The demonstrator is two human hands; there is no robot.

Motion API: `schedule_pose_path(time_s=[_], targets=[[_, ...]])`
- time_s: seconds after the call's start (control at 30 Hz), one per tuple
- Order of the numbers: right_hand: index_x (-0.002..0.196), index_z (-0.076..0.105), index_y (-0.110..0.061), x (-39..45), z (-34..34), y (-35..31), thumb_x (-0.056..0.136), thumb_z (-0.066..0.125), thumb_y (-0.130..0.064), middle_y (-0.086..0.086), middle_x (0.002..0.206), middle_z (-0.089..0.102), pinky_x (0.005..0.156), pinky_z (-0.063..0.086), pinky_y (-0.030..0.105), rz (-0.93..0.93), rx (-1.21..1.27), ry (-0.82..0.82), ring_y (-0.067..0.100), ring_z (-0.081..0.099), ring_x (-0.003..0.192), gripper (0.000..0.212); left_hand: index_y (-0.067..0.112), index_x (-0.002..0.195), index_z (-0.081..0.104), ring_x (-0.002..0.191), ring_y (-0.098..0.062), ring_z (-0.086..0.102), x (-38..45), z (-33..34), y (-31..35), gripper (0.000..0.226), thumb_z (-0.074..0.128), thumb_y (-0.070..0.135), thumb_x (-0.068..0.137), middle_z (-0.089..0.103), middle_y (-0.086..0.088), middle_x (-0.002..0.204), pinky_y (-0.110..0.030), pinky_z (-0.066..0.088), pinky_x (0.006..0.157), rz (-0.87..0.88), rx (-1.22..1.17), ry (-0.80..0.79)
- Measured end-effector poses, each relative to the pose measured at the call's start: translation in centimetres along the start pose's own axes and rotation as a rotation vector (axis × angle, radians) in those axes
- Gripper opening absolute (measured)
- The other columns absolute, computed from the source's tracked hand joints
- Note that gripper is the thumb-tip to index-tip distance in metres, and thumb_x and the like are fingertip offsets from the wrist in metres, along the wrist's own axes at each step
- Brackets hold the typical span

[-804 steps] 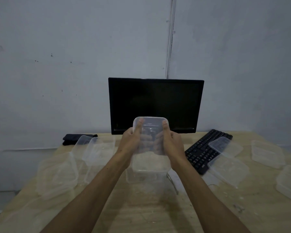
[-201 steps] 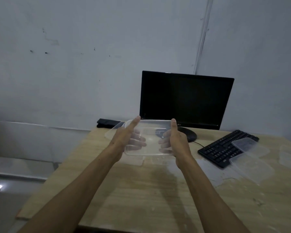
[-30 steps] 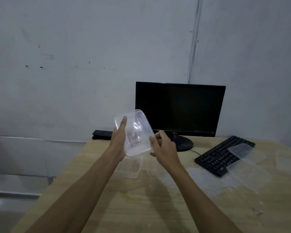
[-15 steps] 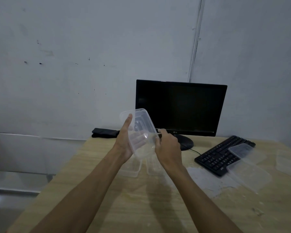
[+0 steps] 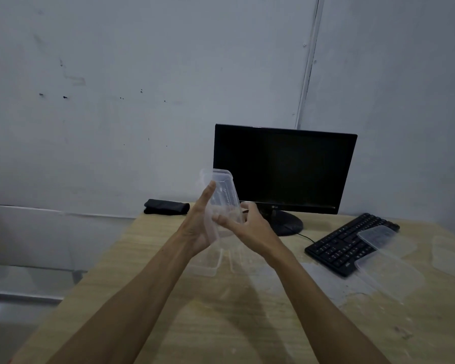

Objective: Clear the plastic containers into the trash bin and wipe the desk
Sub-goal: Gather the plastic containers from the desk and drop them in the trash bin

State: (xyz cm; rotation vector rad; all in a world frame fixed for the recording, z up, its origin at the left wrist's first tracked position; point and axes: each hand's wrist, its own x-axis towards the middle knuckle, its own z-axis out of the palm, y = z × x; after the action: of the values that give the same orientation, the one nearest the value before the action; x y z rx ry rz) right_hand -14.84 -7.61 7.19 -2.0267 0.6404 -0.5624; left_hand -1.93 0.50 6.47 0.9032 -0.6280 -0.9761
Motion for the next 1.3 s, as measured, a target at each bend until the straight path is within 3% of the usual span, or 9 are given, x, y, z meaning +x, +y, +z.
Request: schedule_pose_path(time_s=[0.2,0.37,0.57,0.63,0.73,0.87,1.0,1.17,1.3], targets=[[0.156,0.033,-0.017,0.4,-0.1,0.2,0.073,0.080,-0.068,-0.001,0.149,0.046,0.084,0.042,0.023,-0.036,-0.044,-0.059,0.014,0.049,0.124,0.109,0.028,0.131,0.052,0.114,-0.041,0.070,-0.2,0.2,-0.1,0.097,0.087,0.072,0.052,0.071,-0.027,0.122,-0.057,0.058,0.091,0.013,0.003,0.031],[0.154,0.029,-0.016,0.9,0.1,-0.5,0.072,0.089,-0.054,-0.002,0.135,0.053,0.080,0.045,0.018,-0.063,-0.011,-0.058,0.012,0.056,0.113,0.109,0.036,0.109,0.058,0.084,-0.024,0.079,-0.8,1.0,0.5,0.060,0.019,0.077,0.091,0.081,-0.009,0.091,-0.042,0.062,0.071,0.021,0.147,0.043],[0.166,0.003,-0.019,1.2,-0.5,-0.9,0.068,0.089,-0.059,0.009,0.167,0.029,0.119,0.037,0.047,-0.051,0.060,-0.069,0.029,0.039,0.148,0.136,0.047,0.119,0.062,0.122,-0.037,0.066,-1.2,0.1,1.0,0.050,0.043,0.078,0.084,0.067,-0.021,0.133,-0.061,0.048,0.106,0.004,0.193,-0.049],[0.165,0.007,-0.017,1.1,-0.3,-1.0,0.073,0.088,-0.055,0.010,0.166,0.031,0.115,0.042,0.041,-0.060,0.025,-0.072,0.028,0.043,0.144,0.129,0.046,0.128,0.057,0.121,-0.036,0.067,-1.0,0.0,1.0,0.057,0.044,0.079,0.082,0.065,-0.020,0.135,-0.058,0.052,0.102,0.015,0.214,-0.047],[0.160,0.025,-0.015,0.8,-0.1,-1.3,0.081,0.086,-0.042,0.005,0.146,0.049,0.085,0.044,0.018,-0.118,-0.043,-0.112,0.014,0.052,0.116,0.103,0.037,0.131,0.056,0.116,-0.035,0.070,-0.7,-0.2,0.9,0.068,0.044,0.078,0.079,0.066,-0.022,0.133,-0.054,0.056,0.096,0.025,0.163,-0.028],[0.146,0.041,-0.029,0.8,0.2,-0.9,0.078,0.085,-0.051,-0.020,0.110,0.053,0.080,0.043,0.015,-0.126,-0.097,-0.115,0.008,0.060,0.110,0.084,0.035,0.125,0.062,0.124,-0.041,0.064,-1.0,-0.7,0.7,0.064,0.044,0.078,0.081,0.065,-0.025,0.134,-0.065,0.043,0.110,0.003,0.074,-0.026],[0.144,0.046,-0.035,1.2,1.2,-0.3,0.051,0.074,-0.093,-0.004,0.133,0.058,0.099,0.056,0.038,-0.150,-0.138,-0.021,0.015,0.061,0.120,0.113,0.036,0.116,0.070,0.120,-0.039,0.067,-1.4,-0.9,0.8,0.058,0.044,0.075,0.081,0.073,-0.021,0.123,-0.060,0.049,0.105,-0.028,0.066,-0.047],[0.154,0.034,-0.029,1.0,1.6,-0.6,0.062,0.081,-0.079,-0.007,0.140,0.041,0.079,0.045,0.014,-0.186,-0.086,0.048,0.013,0.053,0.123,0.115,0.029,0.139,0.055,0.118,-0.039,0.068,-1.3,-0.6,1.2,0.076,0.042,0.079,0.083,0.070,-0.024,0.127,-0.059,0.052,0.100,-0.021,0.094,-0.061],[0.160,0.025,-0.025,1.0,2.0,-0.4,0.070,0.082,-0.070,-0.004,0.143,0.035,0.077,0.041,0.013,-0.196,-0.064,0.097,0.013,0.047,0.127,0.115,0.028,0.140,0.055,0.118,-0.040,0.068,-1.2,-0.6,1.1,0.082,0.038,0.083,0.082,0.069,-0.023,0.128,-0.060,0.055,0.096,-0.036,0.092,-0.028]])
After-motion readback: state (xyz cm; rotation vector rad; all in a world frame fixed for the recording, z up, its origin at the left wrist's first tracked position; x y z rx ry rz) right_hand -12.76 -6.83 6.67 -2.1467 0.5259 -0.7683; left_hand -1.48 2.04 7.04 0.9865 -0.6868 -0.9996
